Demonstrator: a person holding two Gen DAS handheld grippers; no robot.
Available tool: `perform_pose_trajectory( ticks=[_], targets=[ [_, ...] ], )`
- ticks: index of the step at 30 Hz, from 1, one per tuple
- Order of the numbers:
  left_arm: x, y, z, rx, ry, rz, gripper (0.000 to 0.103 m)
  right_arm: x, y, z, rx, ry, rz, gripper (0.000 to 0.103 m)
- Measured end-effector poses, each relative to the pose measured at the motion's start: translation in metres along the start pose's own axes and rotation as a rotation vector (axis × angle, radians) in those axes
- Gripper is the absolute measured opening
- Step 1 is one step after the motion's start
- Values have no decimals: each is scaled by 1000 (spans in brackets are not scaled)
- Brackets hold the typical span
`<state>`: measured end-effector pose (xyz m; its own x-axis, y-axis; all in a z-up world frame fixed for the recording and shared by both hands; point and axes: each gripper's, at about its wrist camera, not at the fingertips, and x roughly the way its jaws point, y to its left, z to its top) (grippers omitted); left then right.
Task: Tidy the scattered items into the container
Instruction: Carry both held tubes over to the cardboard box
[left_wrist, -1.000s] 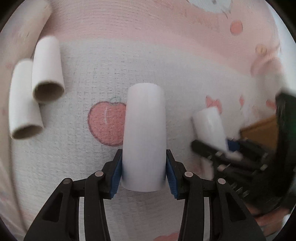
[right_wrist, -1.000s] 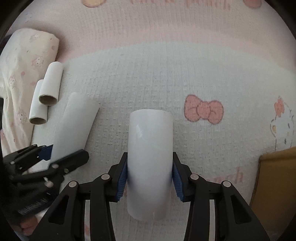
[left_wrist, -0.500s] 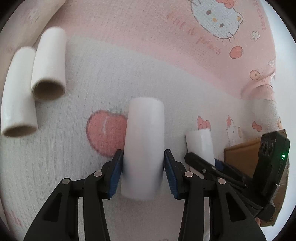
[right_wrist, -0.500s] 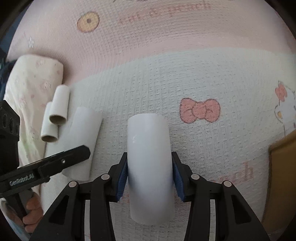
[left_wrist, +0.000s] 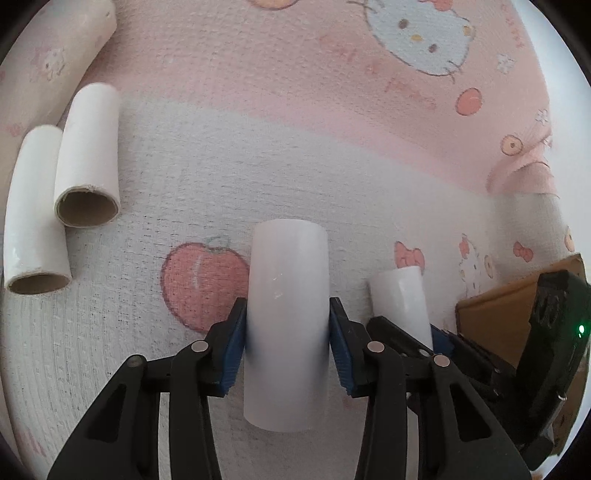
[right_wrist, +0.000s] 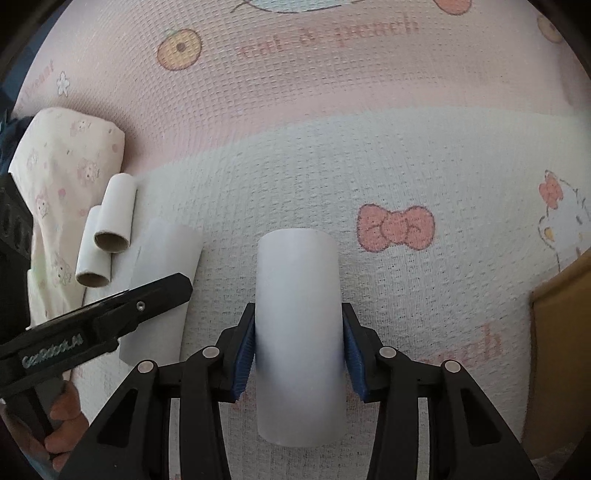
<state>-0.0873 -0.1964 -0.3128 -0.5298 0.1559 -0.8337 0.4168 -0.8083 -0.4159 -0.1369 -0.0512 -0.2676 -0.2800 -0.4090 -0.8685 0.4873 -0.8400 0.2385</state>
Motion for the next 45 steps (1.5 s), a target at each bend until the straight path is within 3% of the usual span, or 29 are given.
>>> perform_pose_trajectory(
  ticks=[6,12,21,28,32,39,45],
  targets=[
    [-26,-25,0,88,-66,-3,46,-23,1,11,-12,-56,11,40],
    [-58,-48,4,126,-125,-61,46,-68,-7,21,6,-142,39,40],
    [-96,-89,9,202,-190,-82,46,-140,-29,21,27,-257,34,40],
    [-113,-118,9,260,-211,-70,46,-184,-41,16,67,-355,-20,40],
    [-126,-139,4,306,-232,-65,46,-212,-45,11,87,-414,13,40],
    [-142,-180,-5,372,-231,-82,46,-247,-49,-2,79,-447,-55,40],
    [-154,-216,-14,449,-225,-111,46,-276,-73,-20,154,-475,-41,40]
  ],
)
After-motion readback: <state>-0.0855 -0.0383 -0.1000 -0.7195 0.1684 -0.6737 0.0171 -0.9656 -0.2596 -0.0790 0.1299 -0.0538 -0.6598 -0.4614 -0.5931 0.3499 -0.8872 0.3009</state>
